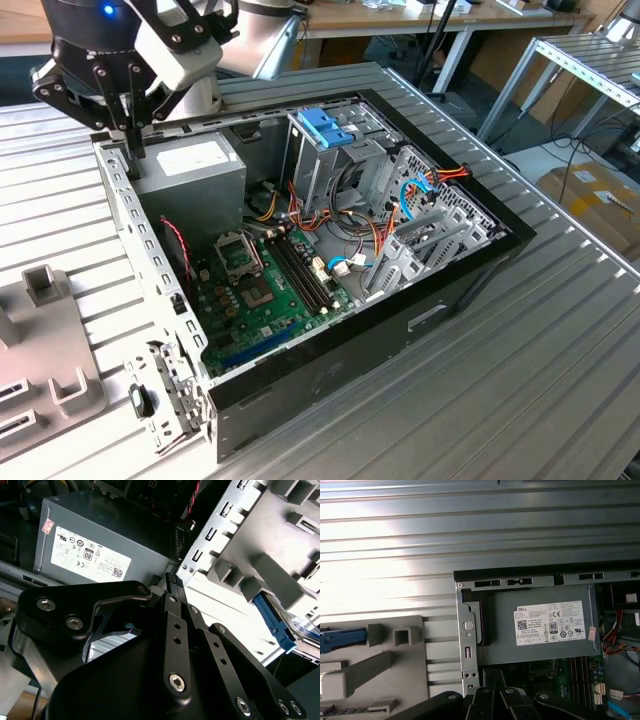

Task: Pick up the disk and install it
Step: 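Reach for the disk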

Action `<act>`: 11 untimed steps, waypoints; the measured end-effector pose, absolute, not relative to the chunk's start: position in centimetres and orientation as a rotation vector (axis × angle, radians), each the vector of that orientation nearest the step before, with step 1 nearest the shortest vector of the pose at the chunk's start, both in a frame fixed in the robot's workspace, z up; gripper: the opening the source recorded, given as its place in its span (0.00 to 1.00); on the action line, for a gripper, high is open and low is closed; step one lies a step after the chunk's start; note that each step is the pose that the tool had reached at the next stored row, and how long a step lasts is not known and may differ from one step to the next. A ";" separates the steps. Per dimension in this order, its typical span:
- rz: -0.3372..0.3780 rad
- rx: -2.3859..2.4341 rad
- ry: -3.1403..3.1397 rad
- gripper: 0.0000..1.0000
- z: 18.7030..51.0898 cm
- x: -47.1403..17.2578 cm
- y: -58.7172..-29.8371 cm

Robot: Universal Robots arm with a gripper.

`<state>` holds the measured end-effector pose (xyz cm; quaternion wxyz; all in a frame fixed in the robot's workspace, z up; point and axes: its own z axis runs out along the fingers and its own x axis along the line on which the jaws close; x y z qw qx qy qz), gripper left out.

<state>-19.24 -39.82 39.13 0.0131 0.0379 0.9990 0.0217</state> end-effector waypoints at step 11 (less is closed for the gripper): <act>0.068 0.118 3.112 0.11 39.1 -21.4 -39.8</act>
